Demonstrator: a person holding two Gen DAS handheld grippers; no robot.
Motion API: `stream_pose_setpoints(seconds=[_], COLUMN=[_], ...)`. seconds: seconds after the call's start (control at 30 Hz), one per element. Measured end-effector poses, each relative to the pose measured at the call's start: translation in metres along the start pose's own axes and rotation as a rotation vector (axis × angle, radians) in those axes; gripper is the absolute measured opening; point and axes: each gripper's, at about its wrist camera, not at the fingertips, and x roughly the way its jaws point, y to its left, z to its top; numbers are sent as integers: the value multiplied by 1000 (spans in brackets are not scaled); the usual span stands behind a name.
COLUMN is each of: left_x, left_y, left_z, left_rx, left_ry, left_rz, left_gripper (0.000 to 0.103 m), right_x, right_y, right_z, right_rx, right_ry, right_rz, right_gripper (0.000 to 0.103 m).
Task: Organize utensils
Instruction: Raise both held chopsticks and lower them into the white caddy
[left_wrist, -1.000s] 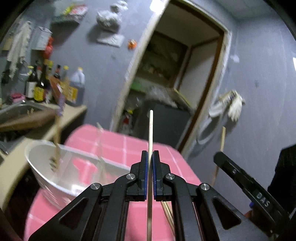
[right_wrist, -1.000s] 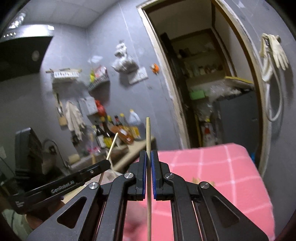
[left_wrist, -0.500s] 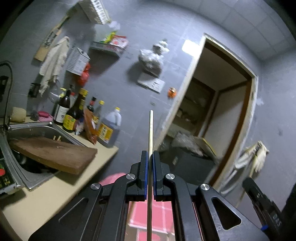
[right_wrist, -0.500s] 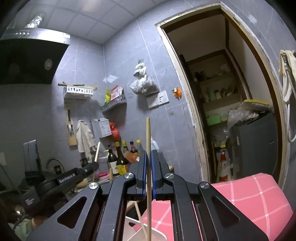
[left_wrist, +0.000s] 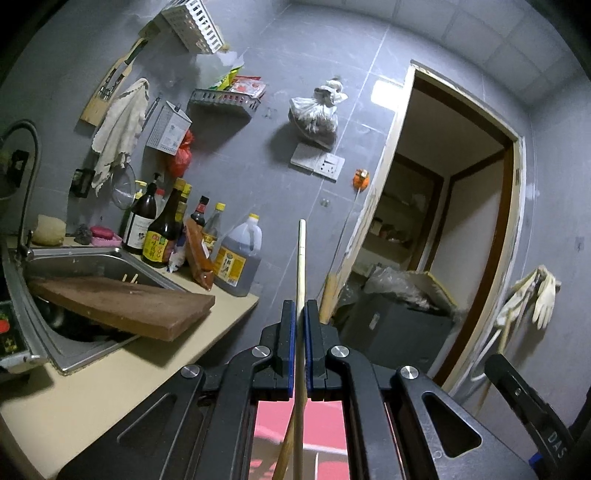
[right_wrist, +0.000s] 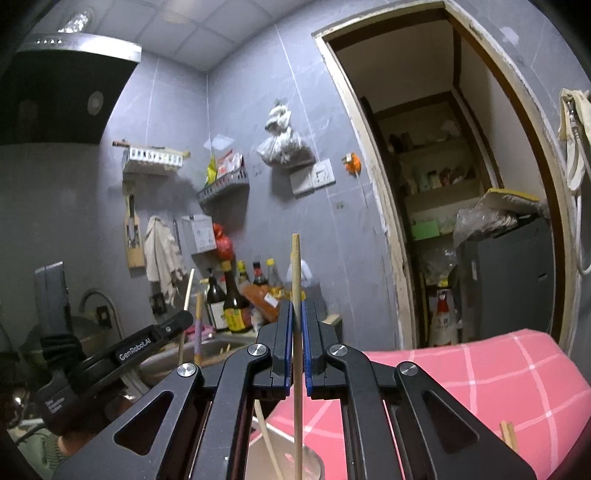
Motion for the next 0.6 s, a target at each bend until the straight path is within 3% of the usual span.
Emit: stream_pose_setpoints(seconds=[0.6], left_x=[-10], left_y=[-8], left_z=[-39], left_rx=[87], left_ry=[144], left_rz=[25], left_gripper=[3], right_x=[0], right_y=[4], right_z=[-23], right_rx=[-6], right_ry=[156], right_rz=[-8], right_gripper=[4])
